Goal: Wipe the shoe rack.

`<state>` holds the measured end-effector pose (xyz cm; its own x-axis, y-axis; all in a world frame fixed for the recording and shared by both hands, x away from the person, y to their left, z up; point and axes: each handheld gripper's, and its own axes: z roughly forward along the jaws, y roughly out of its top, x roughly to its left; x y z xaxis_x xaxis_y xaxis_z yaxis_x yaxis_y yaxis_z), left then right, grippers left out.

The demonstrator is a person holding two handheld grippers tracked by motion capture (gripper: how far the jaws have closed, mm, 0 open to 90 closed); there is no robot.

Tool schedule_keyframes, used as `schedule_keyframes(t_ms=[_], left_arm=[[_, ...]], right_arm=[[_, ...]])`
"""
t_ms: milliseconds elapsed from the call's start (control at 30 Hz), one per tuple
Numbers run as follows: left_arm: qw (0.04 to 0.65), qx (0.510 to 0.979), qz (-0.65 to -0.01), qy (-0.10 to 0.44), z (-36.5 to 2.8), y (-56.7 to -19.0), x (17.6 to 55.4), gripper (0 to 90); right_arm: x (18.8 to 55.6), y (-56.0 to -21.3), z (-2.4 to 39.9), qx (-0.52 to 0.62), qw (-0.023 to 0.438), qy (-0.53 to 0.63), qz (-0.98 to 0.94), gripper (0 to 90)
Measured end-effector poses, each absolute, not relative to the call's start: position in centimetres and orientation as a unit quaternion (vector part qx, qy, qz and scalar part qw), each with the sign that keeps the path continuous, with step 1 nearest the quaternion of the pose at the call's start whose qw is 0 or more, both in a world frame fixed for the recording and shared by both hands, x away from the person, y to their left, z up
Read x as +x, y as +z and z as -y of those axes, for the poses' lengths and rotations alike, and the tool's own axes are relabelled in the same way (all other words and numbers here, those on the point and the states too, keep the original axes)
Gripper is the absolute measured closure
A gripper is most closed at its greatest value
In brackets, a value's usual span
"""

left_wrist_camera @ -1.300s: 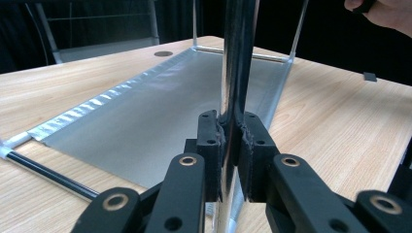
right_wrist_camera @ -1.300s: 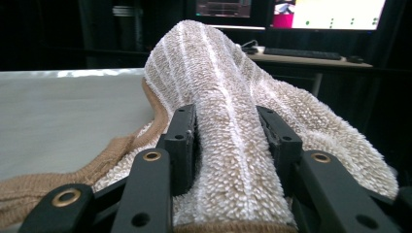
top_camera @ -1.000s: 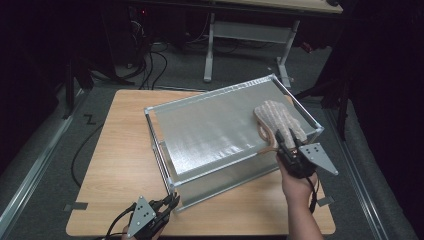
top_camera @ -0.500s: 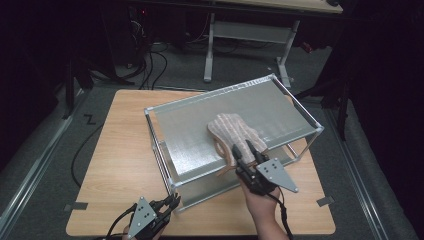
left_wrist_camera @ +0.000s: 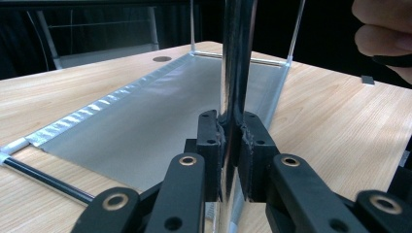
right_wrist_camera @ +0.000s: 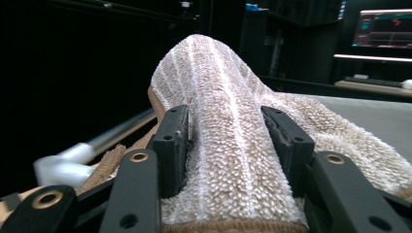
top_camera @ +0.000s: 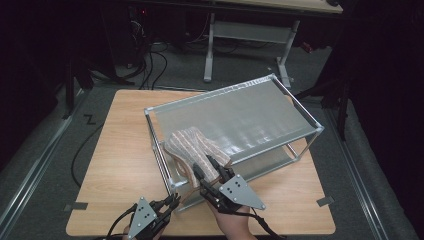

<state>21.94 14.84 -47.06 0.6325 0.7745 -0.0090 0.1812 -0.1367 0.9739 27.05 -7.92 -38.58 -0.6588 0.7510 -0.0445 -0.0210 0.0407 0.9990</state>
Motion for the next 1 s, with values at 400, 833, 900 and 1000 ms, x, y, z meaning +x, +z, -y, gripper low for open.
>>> schedule_keyframes(t_ms=[400,833,900,1000], left_arm=[[0.563,0.708,-0.335,0.263,-14.9,-47.1,21.9,80.8],[0.565,0.708,-0.336,0.260,-14.9,-47.1,22.0,80.9],[0.565,0.708,-0.337,0.259,-14.9,-47.1,22.0,80.9],[0.564,0.708,-0.336,0.259,-14.9,-47.1,22.0,81.0]], right_arm=[[26.6,-38.6,7.2,0.259,0.305,0.635,-0.661,53.8],[29.8,-38.7,12.9,0.313,0.348,0.608,-0.641,54.4],[30.8,-38.5,14.8,0.329,0.353,0.599,-0.639,54.5],[31.5,-38.5,16.1,0.343,0.363,0.591,-0.633,54.6]])
